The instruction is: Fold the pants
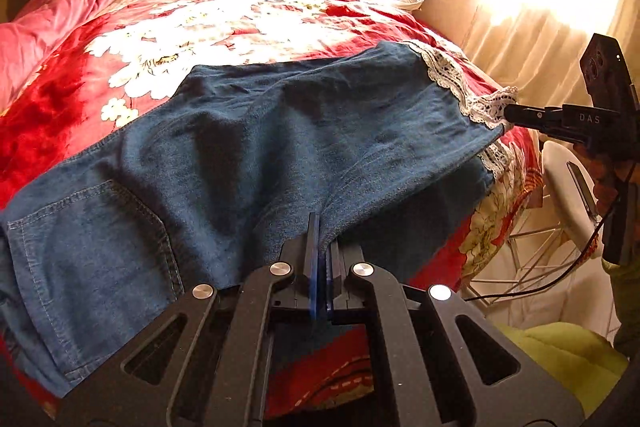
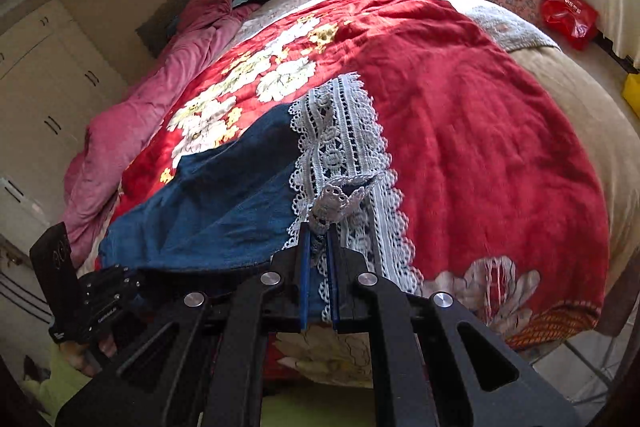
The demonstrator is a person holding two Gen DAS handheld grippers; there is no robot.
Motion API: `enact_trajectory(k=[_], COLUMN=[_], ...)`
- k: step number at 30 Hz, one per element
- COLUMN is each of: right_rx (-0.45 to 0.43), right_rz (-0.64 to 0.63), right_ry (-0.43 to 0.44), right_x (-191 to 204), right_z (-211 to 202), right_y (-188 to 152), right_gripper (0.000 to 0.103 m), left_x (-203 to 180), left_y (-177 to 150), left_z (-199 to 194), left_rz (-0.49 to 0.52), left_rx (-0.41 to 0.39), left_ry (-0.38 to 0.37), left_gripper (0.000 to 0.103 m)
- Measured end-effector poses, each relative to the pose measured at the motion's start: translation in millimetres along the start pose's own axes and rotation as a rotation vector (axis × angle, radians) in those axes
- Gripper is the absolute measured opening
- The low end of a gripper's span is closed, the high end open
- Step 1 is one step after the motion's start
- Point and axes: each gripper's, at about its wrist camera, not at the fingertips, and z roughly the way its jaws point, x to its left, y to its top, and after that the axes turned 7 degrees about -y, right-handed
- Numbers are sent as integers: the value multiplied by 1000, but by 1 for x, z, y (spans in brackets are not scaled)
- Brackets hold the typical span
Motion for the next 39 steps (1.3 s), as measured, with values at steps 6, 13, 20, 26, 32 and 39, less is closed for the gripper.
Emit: enact_trajectory(k=[6,13,20,26,32,39], right_rx=[60,18,27,62,59,-87], right_rz=[41,68,63,19,-35,-104], right_ry=[6,25,-5,-73,-158,-147], right_x=[-17,-24,-32,-34,-29,-9], right_z=[15,8,9,19,16,-17], right_y=[-23,-23,-23,-29,-29,-15], right_gripper=[9,37,10,10,31,32], left_x=[-8,-8,-13,-21,-19,-13], left_y=[-6,-6,-9,-17,-18,-20], left_z=[6,11,9,18,18,-11], left_rz=[32,38,60,93,80,33], left_rx=[33,54,66,117,134,85], left_ry=[18,39,49,58,43,18], left_gripper=[0,0,0,1,4,40])
